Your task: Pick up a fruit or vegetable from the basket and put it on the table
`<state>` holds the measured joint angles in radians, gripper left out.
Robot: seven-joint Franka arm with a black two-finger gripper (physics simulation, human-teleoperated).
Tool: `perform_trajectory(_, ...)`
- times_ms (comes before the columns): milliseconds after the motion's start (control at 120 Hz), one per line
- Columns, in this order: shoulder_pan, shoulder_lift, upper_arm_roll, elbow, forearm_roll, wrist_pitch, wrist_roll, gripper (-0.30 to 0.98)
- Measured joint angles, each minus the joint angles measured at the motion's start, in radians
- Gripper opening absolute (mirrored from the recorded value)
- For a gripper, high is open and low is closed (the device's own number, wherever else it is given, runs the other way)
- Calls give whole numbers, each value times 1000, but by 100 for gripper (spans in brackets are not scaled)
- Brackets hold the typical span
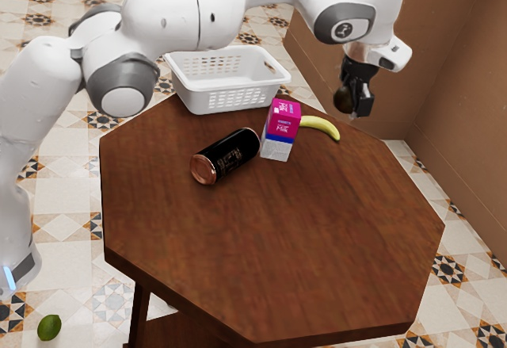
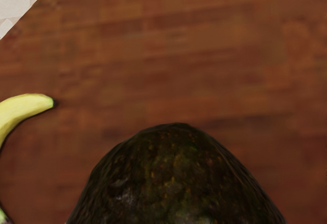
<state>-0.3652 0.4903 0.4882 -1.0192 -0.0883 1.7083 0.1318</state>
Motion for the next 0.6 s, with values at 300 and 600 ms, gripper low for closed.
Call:
perform_trajectory(300,9,158,-54,121,-3,17,2,26)
perform_trajectory(600,2,168,-79,120,-7,33,5,56)
